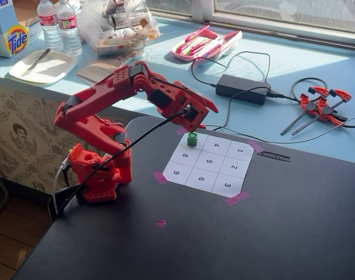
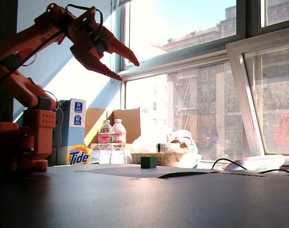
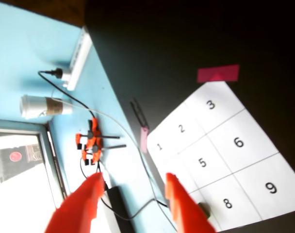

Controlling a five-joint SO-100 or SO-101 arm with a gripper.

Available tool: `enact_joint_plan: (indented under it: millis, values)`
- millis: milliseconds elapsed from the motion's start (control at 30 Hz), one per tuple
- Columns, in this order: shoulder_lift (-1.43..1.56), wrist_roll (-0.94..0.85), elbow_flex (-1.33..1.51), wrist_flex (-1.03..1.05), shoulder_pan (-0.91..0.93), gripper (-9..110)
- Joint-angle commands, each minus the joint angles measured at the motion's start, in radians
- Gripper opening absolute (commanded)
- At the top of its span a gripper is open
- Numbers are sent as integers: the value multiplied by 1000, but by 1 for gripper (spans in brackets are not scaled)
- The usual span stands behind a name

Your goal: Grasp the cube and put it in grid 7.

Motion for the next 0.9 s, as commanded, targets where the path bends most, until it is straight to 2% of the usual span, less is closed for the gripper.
enact_joint_plan:
  millis: [0, 100, 333, 533, 867]
  values:
    - [77, 31, 26, 94, 97, 11]
    - [155, 37, 97, 146, 130, 0]
    - [305, 72, 288, 184, 245, 0]
    - [428, 123, 485, 72, 364, 0]
    - [617, 146, 850, -187, 439, 0]
